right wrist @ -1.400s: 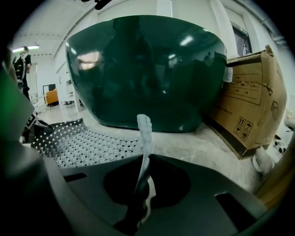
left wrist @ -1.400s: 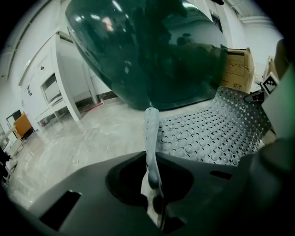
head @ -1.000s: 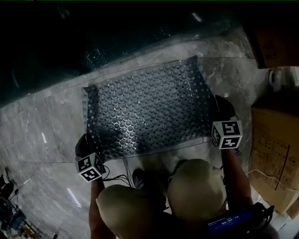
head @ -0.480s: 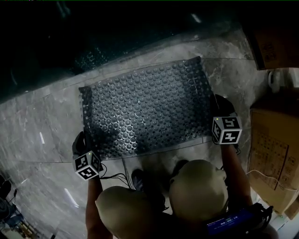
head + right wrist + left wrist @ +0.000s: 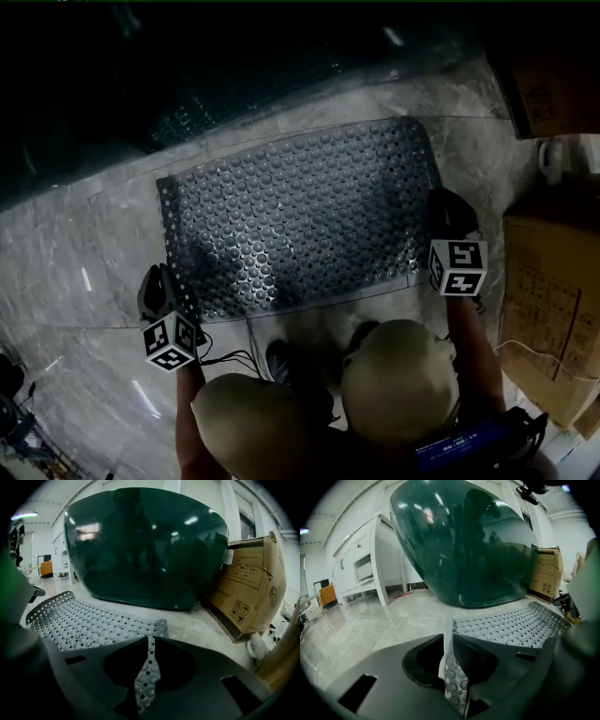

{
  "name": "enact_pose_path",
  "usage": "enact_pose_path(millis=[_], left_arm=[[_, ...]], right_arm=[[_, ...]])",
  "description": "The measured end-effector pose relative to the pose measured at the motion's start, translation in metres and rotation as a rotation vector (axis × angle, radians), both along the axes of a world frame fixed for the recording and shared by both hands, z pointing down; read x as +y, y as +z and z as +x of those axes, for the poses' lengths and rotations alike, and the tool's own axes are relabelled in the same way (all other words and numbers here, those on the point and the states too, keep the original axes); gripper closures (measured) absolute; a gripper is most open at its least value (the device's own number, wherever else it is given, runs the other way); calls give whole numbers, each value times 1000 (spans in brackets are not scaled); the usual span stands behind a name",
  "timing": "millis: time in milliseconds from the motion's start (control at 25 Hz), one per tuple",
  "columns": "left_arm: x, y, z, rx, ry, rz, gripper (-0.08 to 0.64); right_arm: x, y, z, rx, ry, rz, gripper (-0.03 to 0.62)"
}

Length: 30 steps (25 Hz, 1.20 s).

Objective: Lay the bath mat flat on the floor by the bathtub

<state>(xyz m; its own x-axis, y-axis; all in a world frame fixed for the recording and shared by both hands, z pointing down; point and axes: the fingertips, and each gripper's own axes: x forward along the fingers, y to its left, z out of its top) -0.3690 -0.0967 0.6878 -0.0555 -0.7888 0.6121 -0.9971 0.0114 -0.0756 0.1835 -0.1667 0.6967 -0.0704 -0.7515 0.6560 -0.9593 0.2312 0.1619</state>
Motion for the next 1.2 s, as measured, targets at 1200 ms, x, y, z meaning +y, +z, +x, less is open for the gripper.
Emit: enact_pose_path(millis=[1200], left_arm=[[-30,70,-8,-15,67,-133,522]], right_arm=[[16,-43,-19,-143,-41,40,559]])
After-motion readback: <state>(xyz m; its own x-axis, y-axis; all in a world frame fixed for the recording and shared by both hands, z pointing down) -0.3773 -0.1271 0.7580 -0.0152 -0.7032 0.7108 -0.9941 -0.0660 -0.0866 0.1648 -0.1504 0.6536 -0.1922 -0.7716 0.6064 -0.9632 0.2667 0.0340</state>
